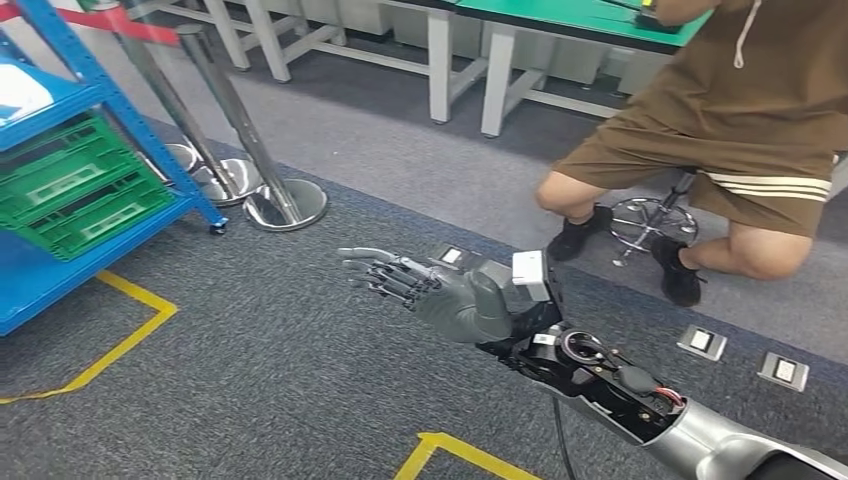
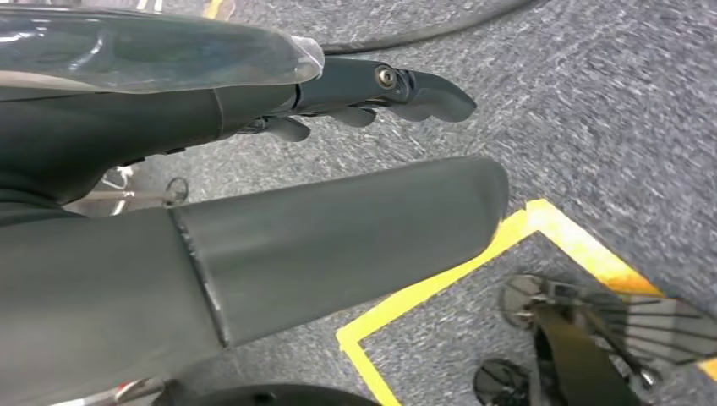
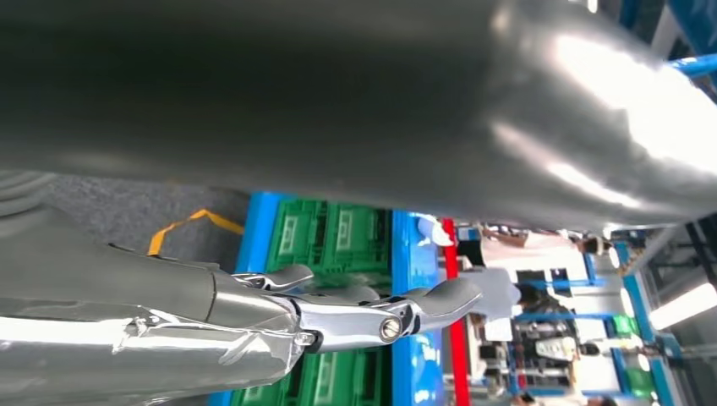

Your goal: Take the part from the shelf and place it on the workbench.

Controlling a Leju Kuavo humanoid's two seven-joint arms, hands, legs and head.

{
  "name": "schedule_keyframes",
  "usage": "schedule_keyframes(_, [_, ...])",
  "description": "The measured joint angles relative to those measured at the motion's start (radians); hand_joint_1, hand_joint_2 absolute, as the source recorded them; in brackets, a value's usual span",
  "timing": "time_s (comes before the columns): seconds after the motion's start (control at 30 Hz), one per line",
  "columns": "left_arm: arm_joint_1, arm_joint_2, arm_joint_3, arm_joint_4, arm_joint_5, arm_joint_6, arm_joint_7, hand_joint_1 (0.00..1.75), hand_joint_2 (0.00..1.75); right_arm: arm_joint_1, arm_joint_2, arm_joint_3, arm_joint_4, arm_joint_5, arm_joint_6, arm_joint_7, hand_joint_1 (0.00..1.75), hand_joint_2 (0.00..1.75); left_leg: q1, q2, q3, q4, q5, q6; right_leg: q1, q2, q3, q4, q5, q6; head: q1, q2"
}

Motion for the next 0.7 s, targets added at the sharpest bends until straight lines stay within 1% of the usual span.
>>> schedule_keyframes(0.03, [-0.002, 0.001, -0.001, 0.000, -0.001, 0.000, 0.000, 0.00, 0.00, 0.000, 0.000, 0.000, 0.000, 0.002, -0.002, 0.001, 0.00, 0.00, -0.002, 0.016, 0.024, -0.046, 0.013, 0.007, 0.003, -0.008, 0.004, 0.000, -0.005, 0.006, -0.002, 0.000])
schedule_keyframes(0.07, [-0.003, 0.001, -0.003, 0.000, -0.002, 0.000, 0.000, 0.00, 0.00, 0.000, 0.000, 0.000, 0.000, 0.004, -0.004, 0.003, 0.00, 0.00, -0.005, 0.025, 0.035, -0.068, 0.014, 0.016, 0.007, -0.017, 0.008, 0.000, -0.009, 0.013, -0.001, 0.000])
schedule_keyframes(0.1, [-0.003, 0.001, -0.005, 0.000, -0.003, 0.000, 0.000, 0.00, 0.00, 0.000, 0.000, 0.001, 0.000, 0.006, -0.006, 0.004, 0.00, 0.00, -0.009, 0.018, 0.036, -0.073, 0.009, 0.026, 0.009, -0.026, 0.012, 0.000, -0.013, 0.019, 0.001, 0.000])
schedule_keyframes(0.13, [-0.003, 0.002, -0.006, 0.000, -0.005, 0.000, 0.000, 0.00, 0.00, 0.000, 0.000, 0.001, -0.001, 0.008, -0.009, 0.006, 0.00, 0.00, -0.008, 0.007, 0.037, -0.072, 0.007, 0.036, 0.009, -0.035, 0.017, -0.002, -0.017, 0.025, 0.006, 0.000])
schedule_keyframes(0.17, [-0.001, 0.001, -0.008, 0.000, -0.006, 0.000, -0.001, 0.00, 0.00, 0.000, 0.000, 0.002, -0.002, 0.010, -0.012, 0.007, 0.00, 0.00, -0.007, -0.004, 0.039, -0.074, 0.006, 0.043, 0.006, -0.031, 0.019, 0.004, -0.026, 0.031, 0.009, 0.000])
schedule_keyframes(0.2, [0.000, 0.001, -0.009, 0.000, -0.006, 0.000, -0.001, 0.00, 0.00, 0.000, 0.000, 0.002, -0.002, 0.012, -0.015, 0.008, 0.00, 0.00, -0.006, -0.014, 0.042, -0.075, 0.005, 0.050, 0.003, -0.014, 0.013, 0.025, -0.044, 0.034, 0.011, 0.000])
schedule_keyframes(0.23, [-0.001, 0.001, -0.010, 0.000, -0.007, -0.001, -0.001, 0.00, 0.00, 0.001, -0.001, 0.001, -0.003, 0.014, -0.019, 0.009, 0.00, 0.00, -0.004, -0.025, 0.046, -0.077, 0.005, 0.057, 0.001, 0.010, -0.005, 0.070, -0.071, 0.037, 0.016, 0.000])
schedule_keyframes(0.27, [-0.001, 0.002, -0.012, 0.000, -0.007, -0.002, -0.001, 0.00, 0.00, 0.002, -0.001, 0.001, -0.004, 0.015, -0.022, 0.010, 0.00, 0.00, -0.004, -0.035, 0.047, -0.078, 0.004, 0.061, 0.000, 0.038, -0.035, 0.135, -0.104, 0.037, 0.022, 0.000])
schedule_keyframes(0.3, [-0.002, 0.002, -0.013, 0.000, -0.008, -0.004, -0.001, 0.00, 0.00, 0.004, -0.002, 0.001, -0.004, 0.017, -0.024, 0.011, 0.00, 0.00, -0.006, -0.045, 0.049, -0.078, 0.003, 0.066, 0.001, 0.055, -0.072, 0.211, -0.136, 0.037, 0.027, 0.000])
schedule_keyframes(0.33, [-0.003, 0.002, -0.014, 0.000, -0.009, -0.005, -0.002, 0.00, 0.00, 0.007, -0.002, 0.001, -0.004, 0.018, -0.027, 0.012, 0.00, 0.00, -0.008, -0.059, 0.050, -0.077, 0.002, 0.069, 0.001, 0.063, -0.106, 0.275, -0.155, 0.037, 0.031, 0.000])
schedule_keyframes(0.37, [-0.003, 0.002, -0.014, 0.000, -0.009, -0.005, -0.002, 0.00, 0.00, 0.010, -0.003, 0.002, -0.004, 0.019, -0.027, 0.013, 0.00, 0.00, -0.010, -0.073, 0.052, -0.077, 0.001, 0.070, 0.002, 0.067, -0.128, 0.310, -0.156, 0.036, 0.034, 0.000])
schedule_keyframes(0.4, [-0.003, 0.001, -0.015, 0.000, -0.010, -0.006, -0.002, 0.00, 0.00, 0.012, -0.003, 0.002, -0.004, 0.020, -0.028, 0.013, 0.00, 0.00, -0.011, -0.088, 0.056, -0.077, -0.001, 0.071, 0.003, 0.069, -0.131, 0.303, -0.135, 0.033, 0.035, 0.000])
schedule_keyframes(0.43, [-0.003, 0.001, -0.016, 0.000, -0.010, -0.006, -0.002, 0.00, 0.00, 0.012, -0.003, 0.002, -0.004, 0.021, -0.029, 0.014, 0.00, 0.00, -0.012, -0.104, 0.060, -0.077, -0.002, 0.071, 0.003, 0.075, -0.117, 0.258, -0.095, 0.029, 0.037, 0.000])
schedule_keyframes(0.47, [-0.002, 0.000, -0.016, 0.000, -0.010, -0.006, -0.002, 0.00, 0.00, 0.011, -0.003, 0.002, -0.004, 0.021, -0.030, 0.014, 0.00, 0.00, -0.012, -0.118, 0.064, -0.077, -0.004, 0.070, 0.004, 0.092, -0.092, 0.189, -0.049, 0.024, 0.040, 0.000])
schedule_keyframes(0.5, [-0.003, 0.000, -0.018, 0.000, -0.011, -0.007, -0.002, 0.00, 0.00, 0.011, -0.003, 0.002, -0.004, 0.021, -0.031, 0.014, 0.00, 0.00, -0.013, -0.131, 0.065, -0.075, -0.005, 0.067, 0.004, 0.118, -0.069, 0.122, -0.014, 0.018, 0.042, 0.000])
schedule_keyframes(0.53, [-0.004, -0.001, -0.020, 0.000, -0.011, -0.007, -0.002, 0.00, 0.00, 0.011, -0.003, 0.002, -0.004, 0.022, -0.031, 0.014, 0.00, 0.00, -0.012, -0.144, 0.063, -0.073, -0.006, 0.064, 0.004, 0.140, -0.049, 0.069, 0.005, 0.014, 0.044, 0.000])
schedule_keyframes(0.57, [-0.004, -0.002, -0.021, 0.000, -0.012, -0.007, -0.002, 0.00, 0.00, 0.011, -0.003, 0.002, -0.004, 0.022, -0.032, 0.014, 0.00, 0.00, -0.011, -0.155, 0.058, -0.072, -0.004, 0.059, 0.004, 0.156, -0.036, 0.038, 0.011, 0.010, 0.044, 0.000])
schedule_keyframes(0.6, [-0.004, -0.002, -0.023, 0.000, -0.012, -0.008, -0.002, 0.00, 0.00, 0.010, -0.003, 0.002, -0.004, 0.022, -0.032, 0.014, 0.00, 0.00, -0.009, -0.166, 0.053, -0.072, -0.002, 0.052, 0.005, 0.158, -0.030, 0.027, 0.006, 0.008, 0.044, 0.000])
schedule_keyframes(0.63, [-0.001, -0.002, -0.024, 0.000, -0.013, -0.008, -0.002, 0.00, 0.00, 0.008, -0.003, 0.003, -0.005, 0.023, -0.031, 0.014, 0.00, 0.00, -0.007, -0.177, 0.049, -0.074, 0.002, 0.045, 0.005, 0.149, -0.023, 0.019, 0.005, 0.005, 0.045, 0.000])
schedule_keyframes(0.67, [0.002, -0.002, -0.025, 0.000, -0.013, -0.008, -0.002, 0.00, 0.00, 0.006, -0.003, 0.003, -0.005, 0.023, -0.031, 0.014, 0.00, 0.00, -0.007, -0.173, 0.047, -0.072, 0.001, 0.039, 0.005, 0.138, -0.019, 0.015, 0.008, 0.001, 0.044, 0.000])
schedule_keyframes(0.7, [0.004, -0.002, -0.025, 0.000, -0.013, -0.008, -0.002, 0.00, 0.00, 0.004, -0.003, 0.003, -0.005, 0.025, -0.031, 0.014, 0.00, 0.00, -0.008, -0.154, 0.040, -0.060, -0.007, 0.033, 0.003, 0.126, -0.015, 0.009, 0.011, -0.004, 0.039, 0.000])
